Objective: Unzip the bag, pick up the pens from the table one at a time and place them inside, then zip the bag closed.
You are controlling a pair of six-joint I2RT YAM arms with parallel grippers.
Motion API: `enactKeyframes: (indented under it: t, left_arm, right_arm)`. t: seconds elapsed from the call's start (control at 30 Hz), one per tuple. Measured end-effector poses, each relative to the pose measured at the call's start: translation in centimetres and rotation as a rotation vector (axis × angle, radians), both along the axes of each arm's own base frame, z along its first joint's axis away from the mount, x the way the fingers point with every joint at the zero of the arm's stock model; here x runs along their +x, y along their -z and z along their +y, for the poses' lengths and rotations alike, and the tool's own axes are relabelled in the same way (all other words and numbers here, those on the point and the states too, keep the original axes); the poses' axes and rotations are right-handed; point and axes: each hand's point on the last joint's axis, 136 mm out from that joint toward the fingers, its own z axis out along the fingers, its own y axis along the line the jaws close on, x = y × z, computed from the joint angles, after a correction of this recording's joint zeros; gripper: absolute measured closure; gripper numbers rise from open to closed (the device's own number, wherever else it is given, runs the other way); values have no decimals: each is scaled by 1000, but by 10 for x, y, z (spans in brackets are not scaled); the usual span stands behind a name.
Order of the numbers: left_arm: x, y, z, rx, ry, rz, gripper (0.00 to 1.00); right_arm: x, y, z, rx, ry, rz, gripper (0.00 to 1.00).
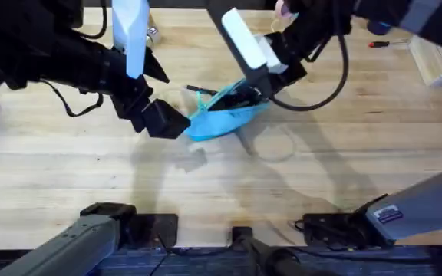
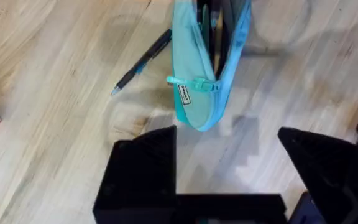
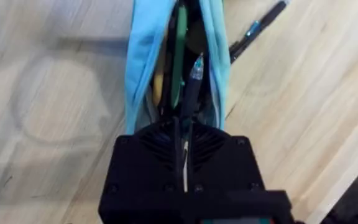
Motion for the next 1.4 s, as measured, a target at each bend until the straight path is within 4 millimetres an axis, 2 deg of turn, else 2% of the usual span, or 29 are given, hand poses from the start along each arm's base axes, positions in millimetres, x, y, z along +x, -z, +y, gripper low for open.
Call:
enactKeyframes:
  t: [0.5, 0.83, 0.87, 1.03, 1.07, 1.13, 1.4]
  left_arm:
    - [0, 0, 0, 0, 0, 0, 7]
    - [0, 0, 0, 0, 0, 0, 7]
    - [0, 0, 0, 0, 0, 0, 7]
    - [0, 0, 0, 0, 0, 0, 8]
    - [0, 0, 0, 0, 0, 0, 8]
    - [0, 0, 0, 0, 0, 0, 8]
    - [0, 0, 0, 0, 0, 0, 8]
  right_arm:
    - [-14, 33, 32, -33, -106, 54, 970]
    - [-25, 36, 47, -35, -150, 57, 960]
    - [-25, 36, 48, -34, -148, 59, 878]
    - [-25, 36, 48, -33, -148, 58, 164]
    - [-24, 36, 48, -32, -149, 56, 48]
    - [-24, 36, 48, -31, -148, 56, 8]
    - [-24, 36, 48, -30, -147, 57, 5]
